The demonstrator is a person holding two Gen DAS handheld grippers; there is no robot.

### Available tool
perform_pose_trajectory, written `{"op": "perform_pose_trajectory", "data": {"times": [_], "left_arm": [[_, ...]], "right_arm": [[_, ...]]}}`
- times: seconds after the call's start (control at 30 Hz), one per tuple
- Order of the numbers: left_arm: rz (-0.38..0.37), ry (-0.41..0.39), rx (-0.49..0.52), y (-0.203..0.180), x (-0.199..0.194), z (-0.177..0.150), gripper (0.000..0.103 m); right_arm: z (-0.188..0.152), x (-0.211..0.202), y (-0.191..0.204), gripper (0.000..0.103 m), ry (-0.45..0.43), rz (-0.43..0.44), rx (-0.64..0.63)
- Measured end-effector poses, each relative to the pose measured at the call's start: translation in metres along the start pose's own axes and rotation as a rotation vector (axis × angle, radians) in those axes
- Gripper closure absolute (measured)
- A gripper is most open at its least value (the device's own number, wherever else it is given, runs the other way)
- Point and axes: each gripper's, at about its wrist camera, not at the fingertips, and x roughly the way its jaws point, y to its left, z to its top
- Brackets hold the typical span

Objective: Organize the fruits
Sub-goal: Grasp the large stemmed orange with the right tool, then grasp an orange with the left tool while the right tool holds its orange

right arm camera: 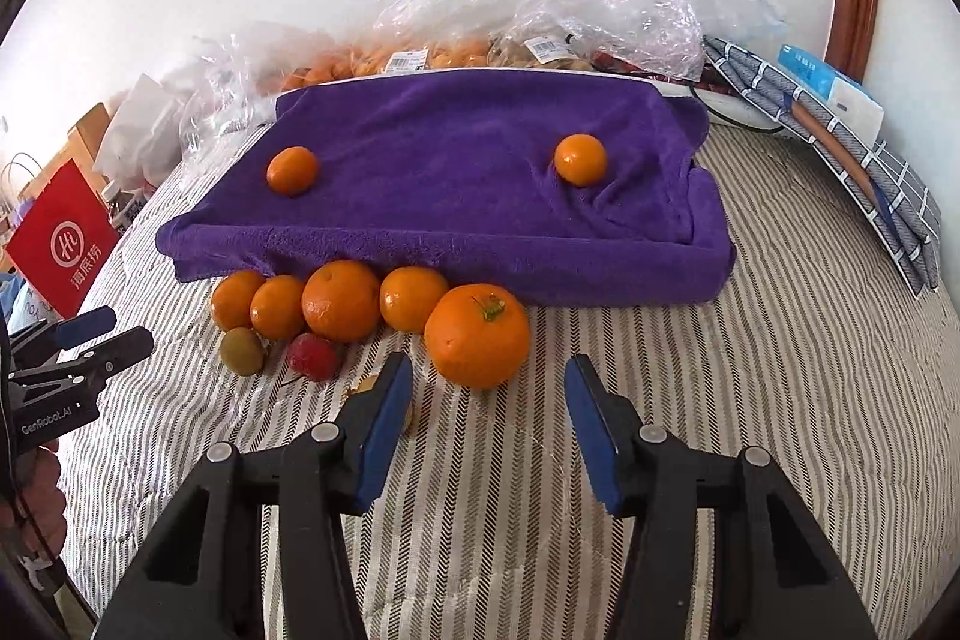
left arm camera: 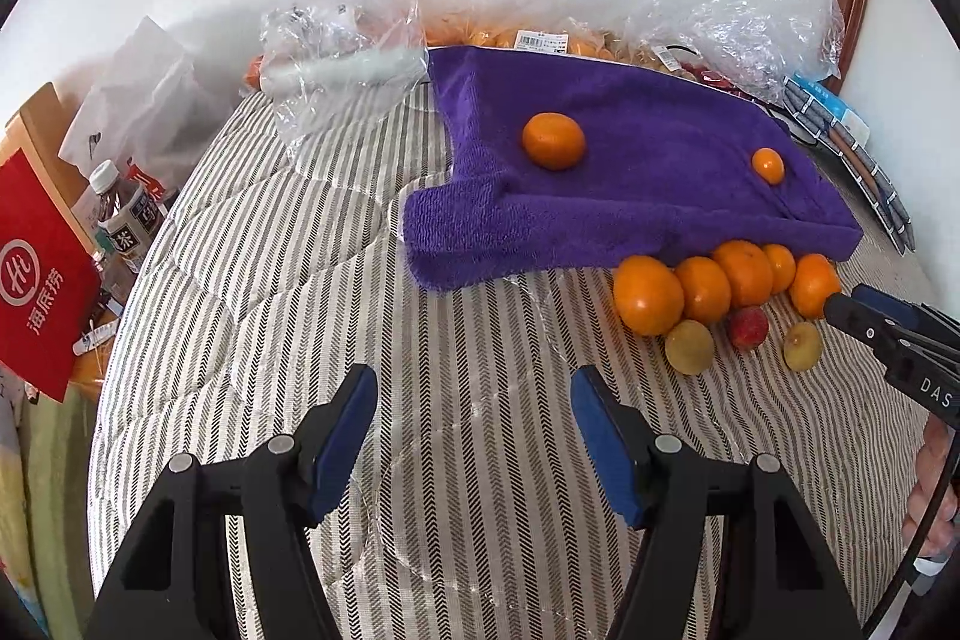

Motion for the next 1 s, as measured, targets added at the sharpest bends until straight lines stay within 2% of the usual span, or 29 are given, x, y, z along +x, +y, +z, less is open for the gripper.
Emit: {"op": "perform_pose_trajectory", "data": {"times": [0.27,0.47,0.57,0.77,1.0], "left_arm": [[-0.044,0.002,-0.054,0.010,0.011,0.002,0.038],[-0.064,0.008,-0.036,0.004,0.016,0.004,0.038],[-0.075,0.017,-0.032,-0.002,0.017,0.004,0.038],[-0.149,0.007,-0.047,-0.015,0.015,0.011,0.038],[-0.168,0.015,-0.041,-0.036,0.024,0.024,0.037]], "right_arm": [[0.007,0.025,-0.002,0.055,0.033,0.027,0.004],[0.009,0.034,-0.004,0.060,0.038,0.034,0.007],[0.008,0.032,-0.008,0.060,0.030,0.045,0.021],[0.003,0.014,-0.022,0.060,-0.005,0.019,0.034],[-0.008,0.001,-0.042,0.060,-0.007,-0.023,0.037]]}}
